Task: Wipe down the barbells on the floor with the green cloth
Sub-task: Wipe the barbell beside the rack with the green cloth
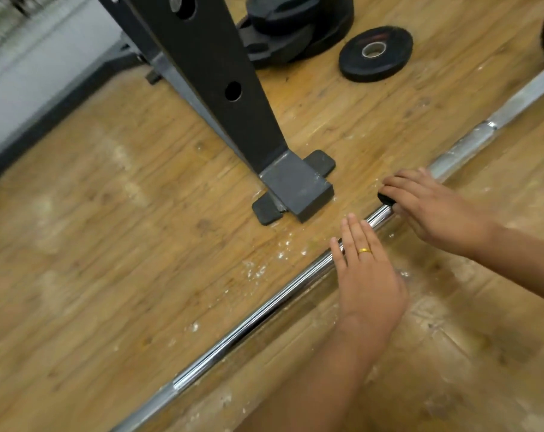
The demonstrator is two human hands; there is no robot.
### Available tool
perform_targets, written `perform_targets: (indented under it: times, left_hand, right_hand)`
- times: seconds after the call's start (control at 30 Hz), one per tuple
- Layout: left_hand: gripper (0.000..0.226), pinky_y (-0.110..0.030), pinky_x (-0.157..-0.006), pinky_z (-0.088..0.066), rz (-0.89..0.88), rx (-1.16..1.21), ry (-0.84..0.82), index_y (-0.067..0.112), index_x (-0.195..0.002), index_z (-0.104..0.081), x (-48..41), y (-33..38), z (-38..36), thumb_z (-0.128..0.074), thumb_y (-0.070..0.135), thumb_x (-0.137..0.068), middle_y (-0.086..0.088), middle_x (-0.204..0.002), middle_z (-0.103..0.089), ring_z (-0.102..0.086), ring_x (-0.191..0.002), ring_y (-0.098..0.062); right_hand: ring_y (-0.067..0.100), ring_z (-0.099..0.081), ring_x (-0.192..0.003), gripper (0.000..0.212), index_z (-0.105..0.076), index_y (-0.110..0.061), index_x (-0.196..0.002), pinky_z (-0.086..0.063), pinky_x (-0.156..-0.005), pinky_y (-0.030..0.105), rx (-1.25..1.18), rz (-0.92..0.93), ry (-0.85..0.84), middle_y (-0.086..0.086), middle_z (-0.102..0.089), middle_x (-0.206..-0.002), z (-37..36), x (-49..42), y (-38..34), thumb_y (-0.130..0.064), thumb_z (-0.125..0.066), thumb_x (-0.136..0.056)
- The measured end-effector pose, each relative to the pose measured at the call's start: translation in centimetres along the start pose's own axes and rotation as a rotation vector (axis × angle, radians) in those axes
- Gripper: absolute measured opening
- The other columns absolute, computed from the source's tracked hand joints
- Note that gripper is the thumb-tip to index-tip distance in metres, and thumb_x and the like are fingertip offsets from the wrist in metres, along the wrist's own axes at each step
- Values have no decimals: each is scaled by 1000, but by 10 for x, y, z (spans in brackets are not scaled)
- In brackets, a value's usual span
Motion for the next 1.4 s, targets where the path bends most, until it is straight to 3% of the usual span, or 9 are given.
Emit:
perform_targets:
  times: [0.17,0.27,0.4,0.57,0.77,0.93,1.1,1.27,1.4]
  left_hand:
    - [91,-55,-120,16,19,-5,6,-3,-154,21,-1,-1,-6,-41,36,-100,-23,-160,31,28,-149,-35]
    - [91,-55,-121,15,41,17,21,-3,-153,23,-3,0,-5,-40,36,-100,-22,-159,33,29,-149,-35]
    - [92,-56,-121,14,46,33,16,-3,-153,21,-3,4,-8,-41,37,-100,-23,-158,35,31,-148,-36]
    - [93,-57,-121,11,17,-15,61,-5,-153,20,0,5,-11,-42,37,-99,-25,-160,30,23,-151,-39]
    - [96,-52,-122,12,18,13,68,-5,-155,15,-1,8,-14,-48,36,-95,-25,-163,23,17,-153,-38]
    - [97,-53,-125,0,-24,16,75,-4,-157,7,-8,19,-10,-53,37,-93,-24,-166,6,3,-155,-37]
    - [94,-52,-126,-2,-17,24,67,-4,-158,4,-15,25,-8,-51,38,-93,-22,-167,4,0,-155,-36]
    - [89,-53,-126,-2,-53,14,61,-3,-158,6,-10,25,-8,-45,37,-97,-22,-167,9,4,-156,-35]
    - [91,-48,-127,0,-138,-61,29,-2,-157,10,-7,20,-9,-44,42,-99,-21,-167,14,8,-156,-32]
  right_hand:
    - [35,-48,-132,50,-57,-1,-135,-37,-113,55,-16,57,-55,16,-59,-136,-4,-1,19,-29,-33,-101]
    - [35,-47,-131,48,-57,1,-133,-30,-116,54,-18,-47,-40,19,-60,-133,6,-3,36,-24,-34,-99]
    - [37,-47,-132,49,-56,2,-135,-27,-116,52,-58,13,-62,18,-58,-135,-1,5,20,-24,-33,-100]
    - [34,-45,-134,36,-53,1,-136,-27,-119,51,-68,-59,-32,18,-57,-136,13,2,51,-10,-51,-101]
    - [33,-39,-140,40,-50,-2,-141,-20,-120,48,-70,-25,-85,14,-52,-143,6,13,33,-15,-46,-104]
    - [33,-33,-144,40,-48,-2,-143,-15,-123,46,-52,-207,-66,15,-49,-148,20,12,67,-16,-42,-106]
    - [33,-40,-140,39,-51,-2,-141,-18,-121,46,-13,-60,-154,14,-52,-144,15,16,49,-15,-45,-105]
    - [30,-38,-139,38,-51,-3,-141,-19,-122,49,1,-190,-120,14,-53,-141,28,11,87,-11,-41,-105]
    - [34,-38,-139,39,-51,-4,-142,-22,-120,47,-16,-71,-145,13,-53,-141,19,23,68,-18,-45,-106]
Point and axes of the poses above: each hand's wrist, its own x-axis away from the middle knuckle, its own z-axis out of the back of the hand, y = z × x, the point moved 10 cm from there along -x, towards the middle knuckle
